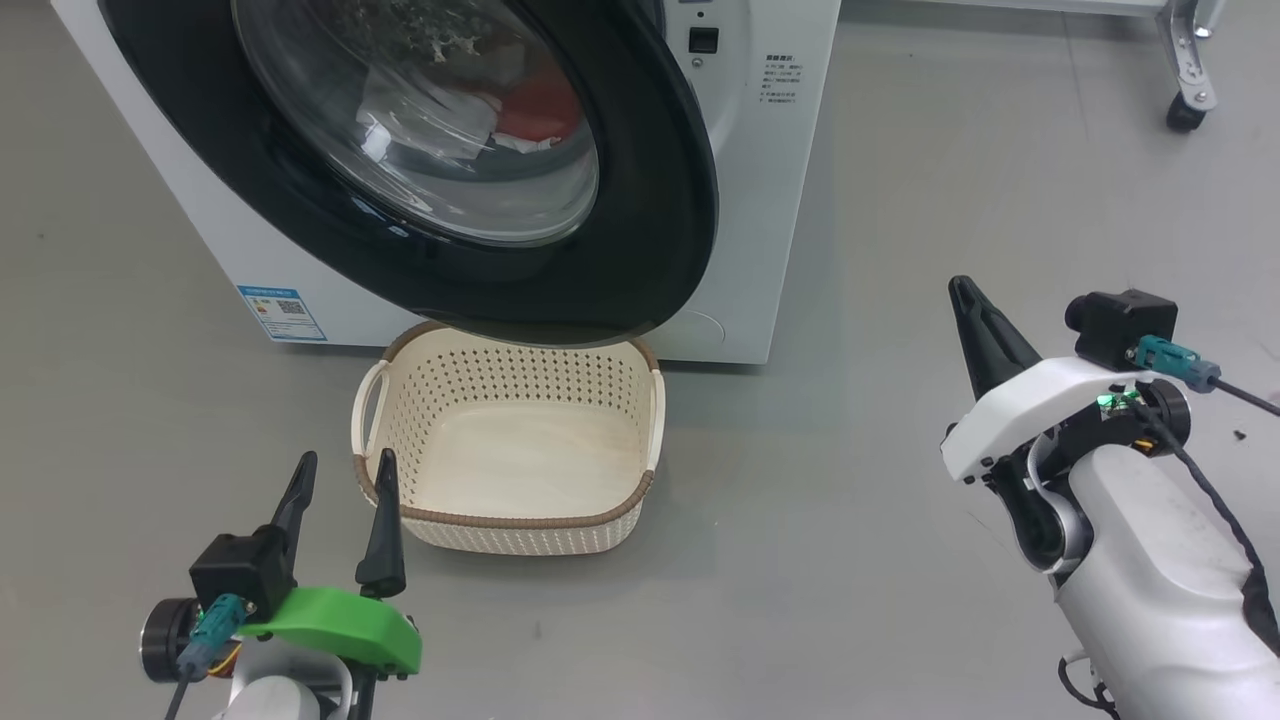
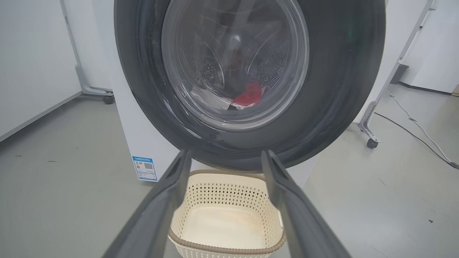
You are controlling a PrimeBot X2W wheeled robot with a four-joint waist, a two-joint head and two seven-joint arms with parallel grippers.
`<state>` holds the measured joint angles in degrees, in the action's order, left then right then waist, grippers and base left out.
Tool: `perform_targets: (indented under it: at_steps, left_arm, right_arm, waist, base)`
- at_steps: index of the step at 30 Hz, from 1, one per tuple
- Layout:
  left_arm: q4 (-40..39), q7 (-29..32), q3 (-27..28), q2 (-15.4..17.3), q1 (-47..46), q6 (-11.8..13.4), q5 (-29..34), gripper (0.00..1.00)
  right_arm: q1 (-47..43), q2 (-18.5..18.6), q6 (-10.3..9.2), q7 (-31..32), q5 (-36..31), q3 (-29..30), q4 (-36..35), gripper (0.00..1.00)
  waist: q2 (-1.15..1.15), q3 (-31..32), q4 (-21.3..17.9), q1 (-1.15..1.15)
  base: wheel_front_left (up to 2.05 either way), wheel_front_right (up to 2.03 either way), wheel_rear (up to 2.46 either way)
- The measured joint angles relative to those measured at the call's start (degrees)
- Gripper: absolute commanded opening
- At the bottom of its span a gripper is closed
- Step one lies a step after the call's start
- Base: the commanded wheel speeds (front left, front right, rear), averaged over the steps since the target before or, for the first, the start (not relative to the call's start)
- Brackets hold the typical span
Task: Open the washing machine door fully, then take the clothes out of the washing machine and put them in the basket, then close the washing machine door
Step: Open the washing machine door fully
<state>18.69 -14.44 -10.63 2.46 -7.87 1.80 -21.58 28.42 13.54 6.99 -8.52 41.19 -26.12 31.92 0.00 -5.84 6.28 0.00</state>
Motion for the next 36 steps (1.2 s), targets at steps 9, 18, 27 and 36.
perform_targets:
  at_steps: [9, 18, 27, 36]
  left_arm:
    - [-0.44, 0.00, 0.52, -0.01, 0.03, -0.16, 0.60, 1.00]
    - [-0.66, 0.00, 1.63, -0.01, 0.24, -0.42, 1.58, 1.00]
    - [-0.69, 0.00, 2.18, -0.02, 0.42, -0.59, 2.01, 1.00]
    - [-0.70, 0.00, 2.50, -0.03, 0.86, -1.09, 2.50, 1.00]
  right_arm:
    - [-4.77, -0.77, -0.03, -4.31, -0.55, 0.44, -0.85, 0.00]
    - [-7.82, -2.76, -0.67, -5.20, -0.99, 2.10, -2.13, 1.00]
    - [-8.62, -2.82, -1.47, -5.50, -2.03, 2.93, -3.70, 1.00]
    - [-9.31, -2.96, -1.60, -5.67, -2.63, 3.74, -4.85, 1.00]
  waist:
    - [0.00, -0.33, -1.04, 0.00]
    - [0.00, -0.65, -1.78, 0.00]
    - [0.00, -0.87, -2.45, 0.00]
    - [0.00, -0.79, -2.65, 0.00]
  base:
    - [0.00, 0.00, 0.00]
    - [0.00, 0.00, 0.00]
    - [0.00, 0.00, 0.00]
    - [0.00, 0.00, 0.00]
